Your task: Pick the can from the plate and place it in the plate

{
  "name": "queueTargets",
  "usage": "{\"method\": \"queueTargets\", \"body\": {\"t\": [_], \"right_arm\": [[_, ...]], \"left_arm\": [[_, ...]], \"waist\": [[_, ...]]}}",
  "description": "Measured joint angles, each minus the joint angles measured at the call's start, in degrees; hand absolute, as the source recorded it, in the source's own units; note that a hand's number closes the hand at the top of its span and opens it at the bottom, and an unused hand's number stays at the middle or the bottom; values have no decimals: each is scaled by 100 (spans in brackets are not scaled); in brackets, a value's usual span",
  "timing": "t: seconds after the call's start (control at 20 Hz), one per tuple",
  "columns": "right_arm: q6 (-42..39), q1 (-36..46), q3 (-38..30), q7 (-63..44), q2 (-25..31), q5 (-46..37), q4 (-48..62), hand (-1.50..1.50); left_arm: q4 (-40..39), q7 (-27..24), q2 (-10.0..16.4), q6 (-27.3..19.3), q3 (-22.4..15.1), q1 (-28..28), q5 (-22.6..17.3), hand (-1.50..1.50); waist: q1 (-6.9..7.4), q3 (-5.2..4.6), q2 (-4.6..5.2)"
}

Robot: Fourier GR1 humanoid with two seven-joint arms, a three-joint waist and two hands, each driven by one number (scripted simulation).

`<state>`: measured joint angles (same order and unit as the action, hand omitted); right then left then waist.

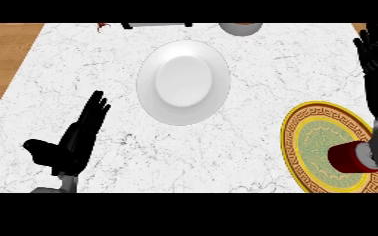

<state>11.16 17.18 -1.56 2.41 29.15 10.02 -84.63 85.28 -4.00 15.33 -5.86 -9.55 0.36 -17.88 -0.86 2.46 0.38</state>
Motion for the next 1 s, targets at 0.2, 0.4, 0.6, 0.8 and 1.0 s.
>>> {"method": "queueTargets", "body": {"t": [0.2,0.4,0.6,0.8,1.0], "right_arm": [[-34,-428,-753,22,383,346,-190,150],[172,-1100,-1499,-87,1191,13,81,150],[1088,-1817,-2343,184,983,-161,234,-150],[1172,-2762,-3015,815,404,171,-386,-150],[900,-3680,-3395,1003,45,234,-1052,-150]], "left_arm": [[-218,266,80,-167,41,131,117,0],[-393,567,131,-316,106,369,105,0],[-340,815,20,-409,6,436,95,0],[-334,1160,-38,-453,-110,256,170,0],[-275,1315,-132,-410,-202,199,250,0]], "waist": [[-106,-152,-46],[-393,-237,-19],[-411,-231,-72],[-272,-238,-79],[-121,-245,-65]]}}
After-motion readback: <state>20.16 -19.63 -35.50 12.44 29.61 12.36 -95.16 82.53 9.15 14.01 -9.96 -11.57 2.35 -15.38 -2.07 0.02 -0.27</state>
